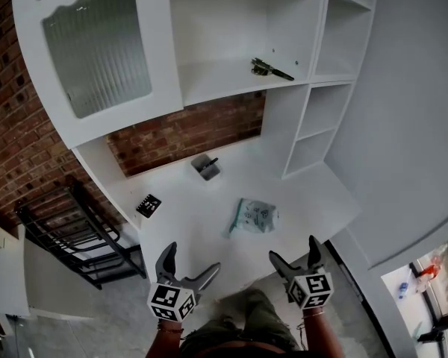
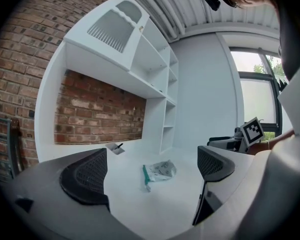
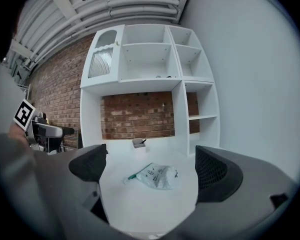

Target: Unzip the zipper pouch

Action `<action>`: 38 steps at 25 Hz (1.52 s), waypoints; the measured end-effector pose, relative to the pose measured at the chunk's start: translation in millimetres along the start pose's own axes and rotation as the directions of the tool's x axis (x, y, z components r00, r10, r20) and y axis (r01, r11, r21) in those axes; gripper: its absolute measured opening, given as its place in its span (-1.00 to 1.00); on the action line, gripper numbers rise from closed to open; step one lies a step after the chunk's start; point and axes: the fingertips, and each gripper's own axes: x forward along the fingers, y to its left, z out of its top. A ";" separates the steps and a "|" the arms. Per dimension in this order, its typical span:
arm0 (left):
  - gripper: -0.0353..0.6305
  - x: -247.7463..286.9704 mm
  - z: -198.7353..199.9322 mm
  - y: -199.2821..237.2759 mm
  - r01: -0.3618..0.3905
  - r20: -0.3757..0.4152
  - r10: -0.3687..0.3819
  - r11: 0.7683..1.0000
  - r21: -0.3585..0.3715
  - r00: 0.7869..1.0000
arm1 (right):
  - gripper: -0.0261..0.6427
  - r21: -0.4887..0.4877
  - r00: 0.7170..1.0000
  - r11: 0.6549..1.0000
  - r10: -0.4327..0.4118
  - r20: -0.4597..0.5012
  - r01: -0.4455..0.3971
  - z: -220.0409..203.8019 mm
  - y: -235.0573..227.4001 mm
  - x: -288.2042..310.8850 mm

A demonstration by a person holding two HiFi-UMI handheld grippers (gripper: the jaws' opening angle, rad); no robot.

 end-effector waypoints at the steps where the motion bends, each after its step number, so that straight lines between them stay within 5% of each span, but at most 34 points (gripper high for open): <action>1: 0.80 4.8 -0.3 2.4 -0.011 0.000 0.011 1.000 -0.004 1.000 | 0.73 0.001 1.000 1.000 0.018 -0.010 -0.018 -1.6 -3.0 7.7; 9: 0.80 42.1 1.0 13.5 -0.094 0.010 0.094 0.995 -0.020 0.996 | 0.73 -0.126 0.974 0.972 0.184 -0.131 -0.200 -9.2 -28.8 80.5; 16: 0.80 66.6 -10.4 13.8 -0.154 -0.013 0.153 0.986 -0.059 0.988 | 0.72 -0.222 0.914 0.893 0.352 -0.201 -0.392 -11.2 -35.8 145.7; 24: 0.79 77.7 -20.5 10.2 -0.239 -0.022 0.238 0.968 -0.082 0.971 | 0.72 -0.206 0.781 0.771 0.518 -0.349 -0.603 -40.7 -32.4 219.1; 29: 0.79 79.3 -19.8 8.6 -0.295 -0.013 0.295 0.950 -0.102 0.955 | 0.72 -0.315 0.688 0.629 0.528 -0.498 -0.711 -75.7 -23.7 254.9; 38: 0.79 71.2 -26.5 8.8 -0.392 -0.018 0.393 0.912 -0.121 0.919 | 0.65 -0.210 0.569 0.574 0.567 -0.595 -0.791 -120.8 -1.7 291.1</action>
